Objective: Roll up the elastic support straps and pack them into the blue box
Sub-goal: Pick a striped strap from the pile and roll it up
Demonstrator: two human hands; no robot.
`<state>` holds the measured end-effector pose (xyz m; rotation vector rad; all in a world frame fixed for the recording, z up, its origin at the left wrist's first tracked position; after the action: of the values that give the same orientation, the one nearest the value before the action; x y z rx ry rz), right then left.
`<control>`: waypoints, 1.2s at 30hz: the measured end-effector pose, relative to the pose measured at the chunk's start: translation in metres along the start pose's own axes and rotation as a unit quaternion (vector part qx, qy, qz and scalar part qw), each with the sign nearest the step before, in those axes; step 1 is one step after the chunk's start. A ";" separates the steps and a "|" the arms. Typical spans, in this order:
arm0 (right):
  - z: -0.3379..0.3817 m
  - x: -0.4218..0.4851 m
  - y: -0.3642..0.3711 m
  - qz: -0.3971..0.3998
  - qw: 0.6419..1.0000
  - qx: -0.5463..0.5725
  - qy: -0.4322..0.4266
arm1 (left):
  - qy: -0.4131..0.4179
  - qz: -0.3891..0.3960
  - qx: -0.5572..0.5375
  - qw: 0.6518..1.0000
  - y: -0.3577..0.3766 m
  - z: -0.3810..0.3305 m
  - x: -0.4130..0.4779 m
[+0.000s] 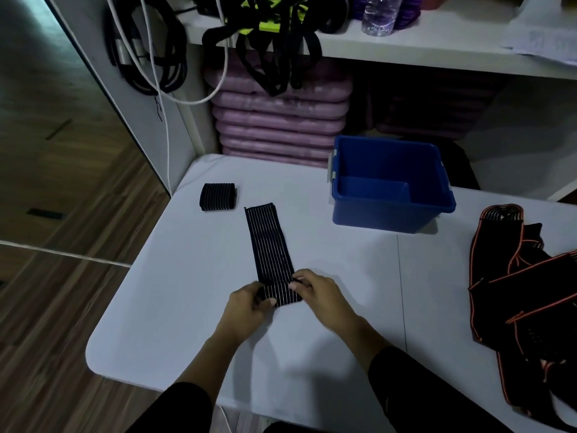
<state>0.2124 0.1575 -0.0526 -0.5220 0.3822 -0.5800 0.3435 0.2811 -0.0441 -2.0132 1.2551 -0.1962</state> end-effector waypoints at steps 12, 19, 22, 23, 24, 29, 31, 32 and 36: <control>-0.004 0.020 0.004 0.031 0.993 -0.072 -0.087 | 0.065 -0.092 0.098 0.989 0.012 0.005 0.007; -0.006 0.027 -0.004 0.088 0.985 -0.108 -0.099 | 0.083 0.008 0.099 0.992 -0.001 0.011 0.014; 0.000 0.032 -0.009 0.105 0.989 -0.087 -0.061 | 0.061 0.016 0.037 0.997 -0.010 0.010 0.016; 0.002 0.035 -0.009 0.110 0.990 -0.075 -0.042 | 0.045 0.014 0.015 0.999 -0.012 0.009 0.018; 0.004 0.036 -0.009 0.106 0.993 -0.058 -0.016 | 0.024 0.009 -0.009 1.000 -0.013 0.007 0.020; 0.001 0.048 0.000 -0.006 0.996 -0.072 0.061 | -0.060 -0.066 -0.062 0.994 -0.010 -0.001 0.036; 0.000 0.051 0.002 -0.038 0.994 -0.078 0.066 | -0.066 -0.083 -0.039 0.994 -0.008 -0.002 0.040; 0.000 0.052 0.003 -0.047 0.994 -0.076 0.062 | -0.059 -0.091 -0.020 0.994 -0.006 -0.002 0.041; 0.004 0.047 -0.003 -0.086 0.993 -0.070 -0.029 | 0.037 -0.111 0.047 0.992 -0.004 -0.003 0.038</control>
<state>0.2496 0.1281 -0.0572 -0.7099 0.3252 -0.7057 0.3640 0.2490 -0.0483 -2.0765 1.0441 -0.4320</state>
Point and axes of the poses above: each hand's wrist, its own x-axis towards the middle knuckle, its own y-axis out of the palm, z = x × y, the point moved 3 cm from there along x, towards the middle knuckle, and after that the axes turned 2 degrees about z, right-handed, at the moved point
